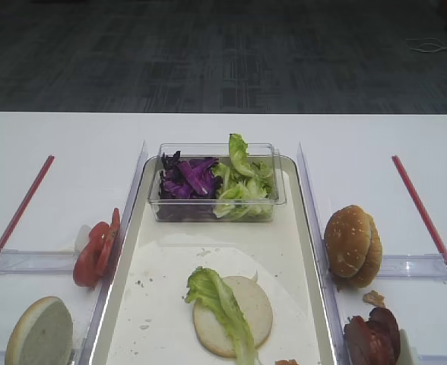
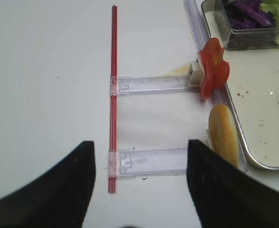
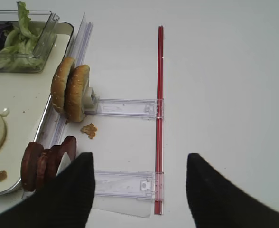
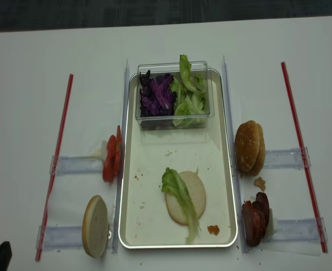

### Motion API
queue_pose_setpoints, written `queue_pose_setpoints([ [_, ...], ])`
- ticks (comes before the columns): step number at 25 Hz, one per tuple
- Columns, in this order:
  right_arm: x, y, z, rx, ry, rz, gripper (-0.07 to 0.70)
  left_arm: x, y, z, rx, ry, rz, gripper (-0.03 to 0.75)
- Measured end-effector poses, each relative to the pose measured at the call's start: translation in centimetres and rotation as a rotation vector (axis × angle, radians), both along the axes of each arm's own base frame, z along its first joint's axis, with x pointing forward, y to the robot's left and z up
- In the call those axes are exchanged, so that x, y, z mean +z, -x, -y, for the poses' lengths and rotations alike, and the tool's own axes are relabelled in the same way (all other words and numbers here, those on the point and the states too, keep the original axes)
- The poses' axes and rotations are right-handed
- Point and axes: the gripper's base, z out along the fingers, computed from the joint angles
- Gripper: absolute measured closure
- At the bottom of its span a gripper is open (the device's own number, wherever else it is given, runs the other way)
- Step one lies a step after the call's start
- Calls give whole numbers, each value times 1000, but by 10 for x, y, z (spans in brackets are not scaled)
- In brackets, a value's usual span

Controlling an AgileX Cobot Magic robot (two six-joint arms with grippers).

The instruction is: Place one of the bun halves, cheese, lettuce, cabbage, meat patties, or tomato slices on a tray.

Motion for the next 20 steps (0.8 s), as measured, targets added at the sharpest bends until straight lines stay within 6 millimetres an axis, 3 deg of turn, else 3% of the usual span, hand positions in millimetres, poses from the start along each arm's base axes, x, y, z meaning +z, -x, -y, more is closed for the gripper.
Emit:
queue_pose_setpoints([
  [20,0,0,0,0,0,0,162,0,0,0,0,0,0,315],
])
